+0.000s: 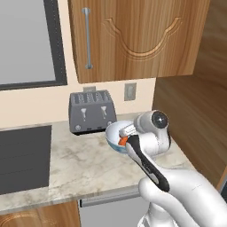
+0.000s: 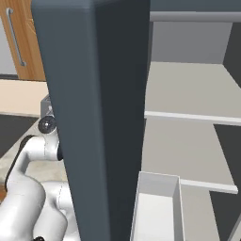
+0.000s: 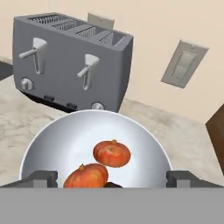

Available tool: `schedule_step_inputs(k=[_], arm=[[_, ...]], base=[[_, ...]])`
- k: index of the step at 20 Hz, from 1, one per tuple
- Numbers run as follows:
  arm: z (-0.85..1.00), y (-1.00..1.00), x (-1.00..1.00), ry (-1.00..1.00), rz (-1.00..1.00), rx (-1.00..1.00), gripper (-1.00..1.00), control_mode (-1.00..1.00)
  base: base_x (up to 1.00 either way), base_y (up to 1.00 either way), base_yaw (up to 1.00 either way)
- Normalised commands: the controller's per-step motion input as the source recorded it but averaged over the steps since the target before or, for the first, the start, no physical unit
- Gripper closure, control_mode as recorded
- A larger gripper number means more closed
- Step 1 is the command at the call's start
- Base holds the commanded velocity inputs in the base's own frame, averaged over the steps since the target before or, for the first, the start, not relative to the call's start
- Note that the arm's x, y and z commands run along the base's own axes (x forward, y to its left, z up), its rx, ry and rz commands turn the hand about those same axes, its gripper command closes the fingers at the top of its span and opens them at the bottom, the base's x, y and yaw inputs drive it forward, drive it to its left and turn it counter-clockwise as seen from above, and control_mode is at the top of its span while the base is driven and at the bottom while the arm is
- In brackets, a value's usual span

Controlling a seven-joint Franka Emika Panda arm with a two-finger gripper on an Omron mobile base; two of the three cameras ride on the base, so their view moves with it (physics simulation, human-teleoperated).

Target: Take the squash, sweet potato, and squash from the freezer and place them in the bowl on the counter.

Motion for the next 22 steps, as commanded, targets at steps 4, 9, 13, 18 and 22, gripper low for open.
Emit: schedule_step_inputs(k=[4,9,13,18,22], arm=[[0.95,0.00,-0.59,-0.10,-0.01,0.04,-1.00,-1.00],[0.92,-0.03,-0.79,-0.02,-0.05,0.11,-1.00,-1.00],[0.90,-0.02,-0.66,0.01,-0.10,0.10,-1.00,-1.00],[0.67,-0.15,-0.93,0.02,-0.12,0.12,-1.00,-1.00],[0.55,-0.13,-0.99,0.00,-0.09,0.14,-1.00,-1.00]], base=[[0.00,0.00,0.00],[0.00,0.00,0.00],[0.00,0.00,0.00],[0.00,0.00,0.00],[0.00,0.00,0.00]])
